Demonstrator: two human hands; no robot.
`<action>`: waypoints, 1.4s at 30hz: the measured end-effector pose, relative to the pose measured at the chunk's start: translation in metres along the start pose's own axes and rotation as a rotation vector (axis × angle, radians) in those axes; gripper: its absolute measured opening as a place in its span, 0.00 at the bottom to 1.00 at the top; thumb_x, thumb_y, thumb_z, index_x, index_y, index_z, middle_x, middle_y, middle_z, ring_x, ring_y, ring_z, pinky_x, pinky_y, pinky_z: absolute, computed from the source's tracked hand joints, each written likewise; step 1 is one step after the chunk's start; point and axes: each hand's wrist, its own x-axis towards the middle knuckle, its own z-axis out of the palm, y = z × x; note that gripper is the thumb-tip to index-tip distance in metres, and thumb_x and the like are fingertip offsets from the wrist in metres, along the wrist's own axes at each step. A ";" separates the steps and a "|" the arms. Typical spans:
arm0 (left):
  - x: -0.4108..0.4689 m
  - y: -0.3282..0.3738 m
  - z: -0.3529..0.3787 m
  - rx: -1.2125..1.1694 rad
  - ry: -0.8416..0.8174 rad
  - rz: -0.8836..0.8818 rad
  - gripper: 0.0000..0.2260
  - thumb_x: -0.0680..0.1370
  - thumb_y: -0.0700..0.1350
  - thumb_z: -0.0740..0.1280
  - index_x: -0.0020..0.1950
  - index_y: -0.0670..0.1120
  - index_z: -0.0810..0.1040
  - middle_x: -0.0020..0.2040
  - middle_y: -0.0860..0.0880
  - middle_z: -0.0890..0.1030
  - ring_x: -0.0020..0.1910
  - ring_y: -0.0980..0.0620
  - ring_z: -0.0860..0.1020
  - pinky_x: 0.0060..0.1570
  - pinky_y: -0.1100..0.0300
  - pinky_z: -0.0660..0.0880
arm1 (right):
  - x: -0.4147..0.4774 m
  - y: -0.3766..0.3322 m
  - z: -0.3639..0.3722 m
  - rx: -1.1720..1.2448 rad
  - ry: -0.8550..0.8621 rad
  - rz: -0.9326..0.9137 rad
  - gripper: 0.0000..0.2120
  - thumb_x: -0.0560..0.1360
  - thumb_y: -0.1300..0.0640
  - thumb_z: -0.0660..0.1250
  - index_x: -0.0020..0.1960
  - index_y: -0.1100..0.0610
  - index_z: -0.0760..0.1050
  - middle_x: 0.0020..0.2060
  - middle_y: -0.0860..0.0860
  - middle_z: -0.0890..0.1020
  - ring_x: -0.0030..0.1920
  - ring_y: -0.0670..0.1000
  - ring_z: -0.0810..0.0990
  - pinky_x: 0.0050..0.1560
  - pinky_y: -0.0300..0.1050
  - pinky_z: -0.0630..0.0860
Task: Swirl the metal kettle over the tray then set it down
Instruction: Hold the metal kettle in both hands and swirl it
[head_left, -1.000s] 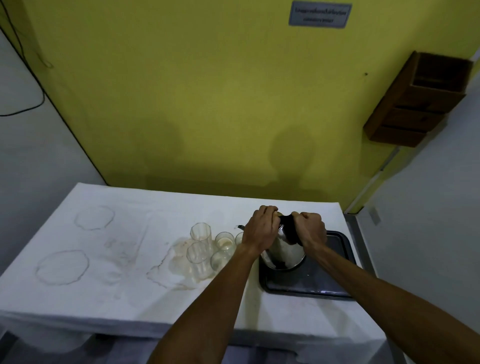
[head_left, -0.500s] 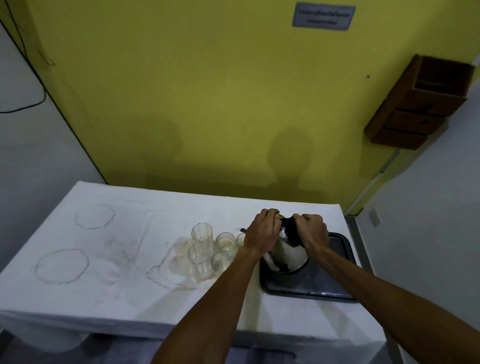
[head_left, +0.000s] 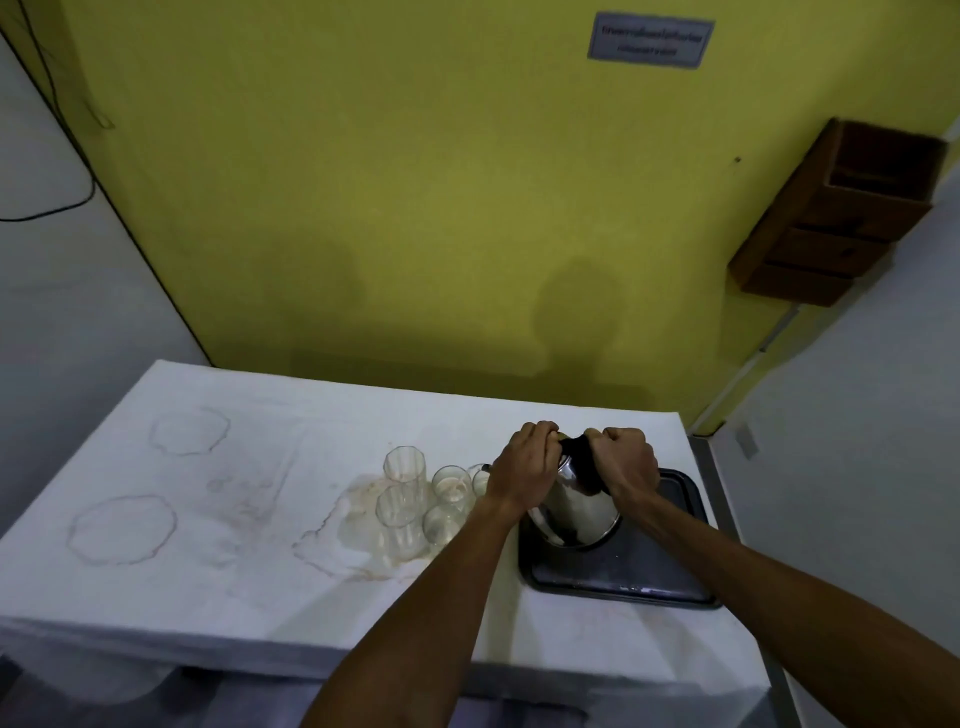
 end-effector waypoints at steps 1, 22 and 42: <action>0.000 0.001 -0.002 -0.002 -0.002 0.002 0.16 0.84 0.49 0.53 0.69 0.47 0.71 0.65 0.47 0.76 0.64 0.49 0.73 0.63 0.57 0.69 | 0.000 0.000 0.000 0.003 0.000 0.002 0.15 0.69 0.48 0.67 0.34 0.61 0.78 0.32 0.56 0.81 0.38 0.61 0.79 0.39 0.47 0.72; -0.008 0.013 -0.013 -0.067 0.069 0.020 0.21 0.81 0.53 0.48 0.61 0.43 0.75 0.56 0.43 0.79 0.55 0.41 0.77 0.53 0.48 0.73 | -0.002 -0.003 -0.001 -0.005 0.009 -0.030 0.16 0.69 0.49 0.68 0.30 0.60 0.75 0.29 0.55 0.79 0.35 0.60 0.79 0.38 0.47 0.71; -0.004 0.009 -0.003 -0.135 0.060 -0.046 0.25 0.78 0.57 0.46 0.61 0.46 0.74 0.59 0.43 0.76 0.57 0.42 0.76 0.57 0.47 0.74 | -0.007 -0.006 -0.003 -0.036 0.026 -0.023 0.17 0.69 0.49 0.67 0.29 0.60 0.72 0.28 0.54 0.76 0.34 0.60 0.76 0.36 0.45 0.68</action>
